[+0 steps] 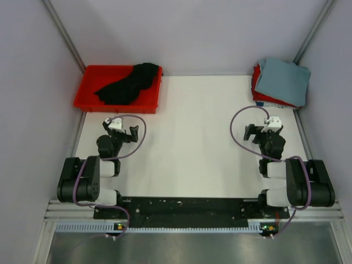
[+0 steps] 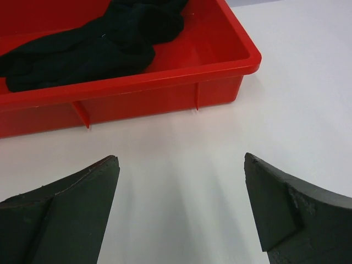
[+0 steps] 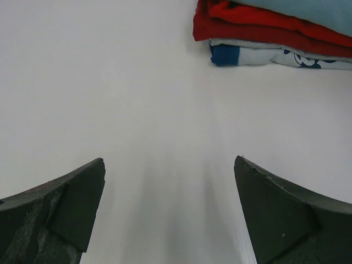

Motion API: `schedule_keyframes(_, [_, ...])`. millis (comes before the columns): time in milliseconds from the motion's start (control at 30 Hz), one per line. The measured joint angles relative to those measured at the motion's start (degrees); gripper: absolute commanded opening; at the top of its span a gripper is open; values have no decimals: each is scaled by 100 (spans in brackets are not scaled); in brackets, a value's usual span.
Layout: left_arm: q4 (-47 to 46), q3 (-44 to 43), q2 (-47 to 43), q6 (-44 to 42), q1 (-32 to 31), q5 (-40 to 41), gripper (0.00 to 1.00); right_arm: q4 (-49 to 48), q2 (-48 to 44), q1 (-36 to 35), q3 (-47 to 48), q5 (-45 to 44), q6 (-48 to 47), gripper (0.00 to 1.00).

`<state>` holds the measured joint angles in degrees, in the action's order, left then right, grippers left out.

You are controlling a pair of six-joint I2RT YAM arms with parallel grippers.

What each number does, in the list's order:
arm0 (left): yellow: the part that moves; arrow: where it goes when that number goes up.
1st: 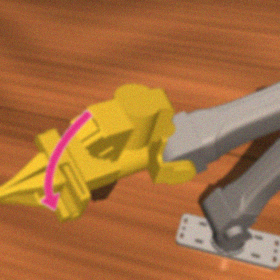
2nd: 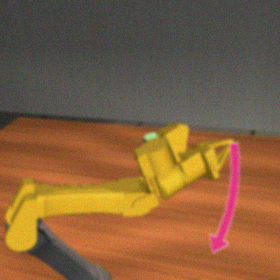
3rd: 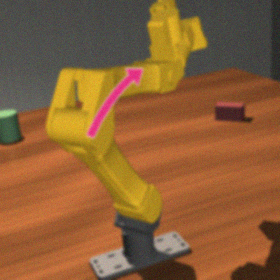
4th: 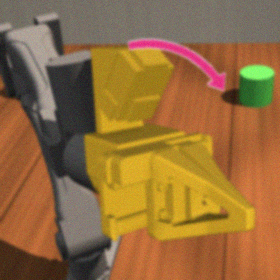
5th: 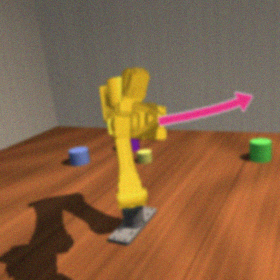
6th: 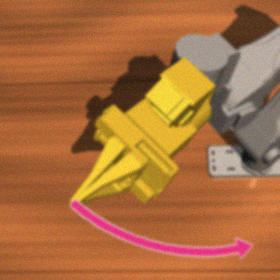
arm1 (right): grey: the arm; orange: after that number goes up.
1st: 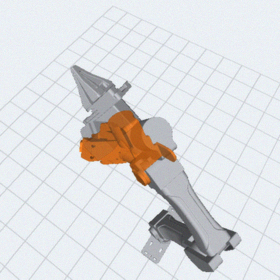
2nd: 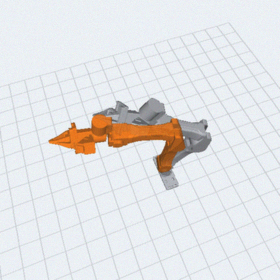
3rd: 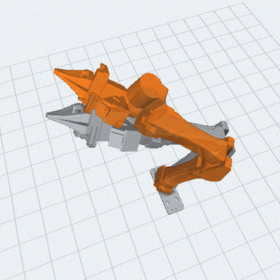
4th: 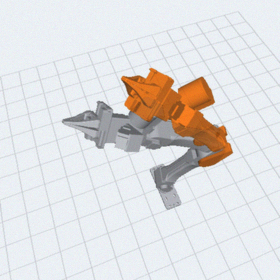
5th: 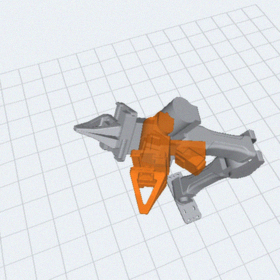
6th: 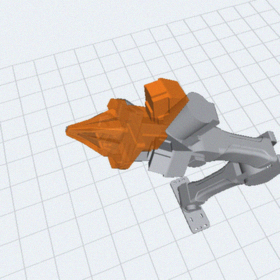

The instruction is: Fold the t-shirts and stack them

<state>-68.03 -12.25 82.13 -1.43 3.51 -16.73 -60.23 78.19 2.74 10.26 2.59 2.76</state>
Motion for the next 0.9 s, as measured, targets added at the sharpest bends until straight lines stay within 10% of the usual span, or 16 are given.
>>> schedule_keyframes(300, [1414, -389, -745, -24, -26, -61, 90, 345, -376, 0, 0, 4, -2, 99])
schedule_keyframes(600, [5866, -4387, -1276, -570, 120, -1749, 94, 1447, -2087, -2, 1097, 1338, 619, 99])
schedule_keyframes(900, [8262, -10137, 3032, -702, 87, -1119, 98, 2247, -1733, -597, 2483, 2988, 1228, 99])
